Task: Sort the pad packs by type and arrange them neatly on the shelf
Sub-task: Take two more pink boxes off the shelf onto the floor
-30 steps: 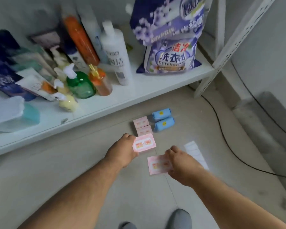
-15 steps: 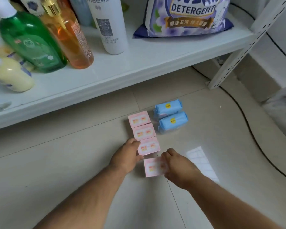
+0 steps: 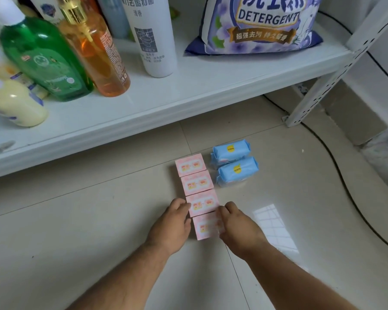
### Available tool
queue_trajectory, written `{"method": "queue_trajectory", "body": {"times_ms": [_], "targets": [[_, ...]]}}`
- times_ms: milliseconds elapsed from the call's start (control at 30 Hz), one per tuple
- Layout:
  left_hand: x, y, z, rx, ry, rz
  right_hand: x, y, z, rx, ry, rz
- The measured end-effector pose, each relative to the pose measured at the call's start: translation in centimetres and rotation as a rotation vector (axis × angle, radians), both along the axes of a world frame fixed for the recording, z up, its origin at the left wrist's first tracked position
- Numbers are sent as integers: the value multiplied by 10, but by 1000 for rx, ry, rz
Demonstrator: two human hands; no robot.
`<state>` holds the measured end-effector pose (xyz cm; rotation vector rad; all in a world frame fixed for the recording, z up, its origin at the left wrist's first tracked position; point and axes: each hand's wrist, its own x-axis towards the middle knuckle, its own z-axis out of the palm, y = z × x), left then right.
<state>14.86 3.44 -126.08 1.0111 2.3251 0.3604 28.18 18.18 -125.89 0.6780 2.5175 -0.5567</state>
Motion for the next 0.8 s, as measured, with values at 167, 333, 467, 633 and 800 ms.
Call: {"method": "queue_trajectory", "body": {"times_ms": [167, 333, 467, 633, 800], "targets": [[9, -3, 31, -73, 0, -38, 8, -3, 25, -25, -19, -40], [13, -10, 149, -300, 82, -94, 19, -4, 129, 25, -67, -17], [17, -21, 303, -415, 92, -74, 18, -7, 280, 65, -102, 73], [22, -35, 518, -395, 136, -36, 13, -25, 493, 128, -59, 121], [28, -55, 712, -276, 192, 6, 3, -51, 692, 159, 42, 149]]}}
